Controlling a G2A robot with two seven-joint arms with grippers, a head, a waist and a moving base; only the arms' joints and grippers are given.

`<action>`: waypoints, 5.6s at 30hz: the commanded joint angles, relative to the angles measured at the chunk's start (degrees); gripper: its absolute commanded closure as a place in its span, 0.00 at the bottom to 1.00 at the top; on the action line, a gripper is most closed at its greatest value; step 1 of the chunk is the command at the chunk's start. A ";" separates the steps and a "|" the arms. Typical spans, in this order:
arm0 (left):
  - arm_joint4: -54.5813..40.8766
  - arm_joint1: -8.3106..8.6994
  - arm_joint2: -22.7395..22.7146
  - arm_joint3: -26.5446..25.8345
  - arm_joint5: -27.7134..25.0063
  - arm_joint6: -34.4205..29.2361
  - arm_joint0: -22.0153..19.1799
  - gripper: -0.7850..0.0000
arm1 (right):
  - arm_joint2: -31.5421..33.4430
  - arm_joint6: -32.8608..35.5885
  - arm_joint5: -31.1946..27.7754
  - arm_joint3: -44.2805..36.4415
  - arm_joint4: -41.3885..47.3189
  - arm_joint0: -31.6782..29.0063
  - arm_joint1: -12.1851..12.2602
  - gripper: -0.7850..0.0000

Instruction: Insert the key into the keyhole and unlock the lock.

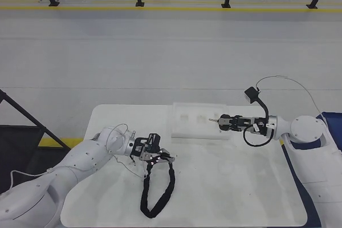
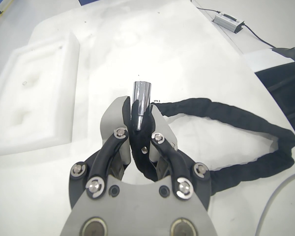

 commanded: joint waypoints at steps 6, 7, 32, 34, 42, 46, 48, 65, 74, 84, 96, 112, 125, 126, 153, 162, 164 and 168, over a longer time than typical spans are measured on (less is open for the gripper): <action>-4.37 3.60 -4.27 -7.70 1.36 1.36 1.57 1.00 | -0.91 3.45 4.77 -1.45 0.94 0.18 0.26 1.00; -4.92 4.14 -5.07 -8.76 1.66 1.66 1.82 1.00 | -0.94 4.15 5.50 -1.99 0.93 0.28 0.34 1.00; -11.76 5.94 -16.16 -25.01 8.97 -3.17 3.97 1.00 | 4.15 12.58 16.86 -15.76 7.02 -2.58 2.60 1.00; -11.76 5.94 -16.16 -25.01 8.97 -3.17 3.97 1.00 | 4.15 12.58 16.86 -15.76 7.02 -2.58 2.60 1.00; -11.76 5.94 -16.16 -25.01 8.97 -3.17 3.97 1.00 | 4.15 12.58 16.86 -15.76 7.02 -2.58 2.60 1.00; -11.76 5.94 -16.16 -25.01 8.97 -3.17 3.97 1.00 | 4.15 12.58 16.86 -15.76 7.02 -2.58 2.60 1.00; -11.76 5.94 -16.16 -25.01 8.97 -3.17 3.97 1.00 | 3.95 11.03 17.10 -16.21 7.45 -3.48 2.58 1.00; -1.56 2.14 -12.66 -18.13 15.13 10.16 3.79 1.00 | 3.35 7.40 27.71 -30.93 -3.61 -4.71 4.32 1.00; -2.14 -1.94 -10.25 -10.35 17.71 12.94 2.07 1.00 | 1.60 3.70 32.58 -35.88 -8.19 -5.77 4.81 1.00; -2.69 -4.26 -9.92 -6.49 16.65 14.34 1.55 1.00 | -1.44 0.62 34.61 -37.34 -11.20 -5.24 4.95 1.00; -1.45 -5.47 -10.52 -4.51 15.67 15.47 1.63 1.00 | -1.77 -0.86 34.83 -36.27 -9.96 -5.01 5.20 1.00; -0.79 -6.29 -11.18 -4.05 15.34 15.34 1.97 1.00 | -3.25 -1.49 35.12 -34.41 -8.44 -4.08 5.42 1.00; 0.65 -6.30 -11.54 -4.26 16.07 16.07 2.01 1.00 | -4.41 -0.90 35.51 -33.43 -6.81 -3.17 5.61 1.00; 1.03 -6.28 -11.48 -4.33 16.21 16.21 1.94 1.00 | -4.53 -0.84 35.55 -33.32 -6.78 -3.05 5.63 1.00; 4.93 -6.01 -9.22 -4.98 19.20 19.20 0.86 1.00 | -7.36 2.28 35.73 -29.55 -3.06 0.49 5.94 1.00; 5.68 -5.94 -8.42 -4.80 20.01 20.01 0.38 1.00 | -8.00 2.18 37.41 -28.40 -2.70 1.41 6.12 1.00; 5.63 -5.95 -8.31 -4.80 20.06 20.07 0.31 1.00 | -8.21 2.17 38.19 -28.49 -3.17 1.56 6.20 1.00; 5.36 -5.95 -8.22 -4.82 20.11 20.12 0.24 1.00 | -8.76 2.06 38.83 -28.50 -3.36 1.79 6.28 1.00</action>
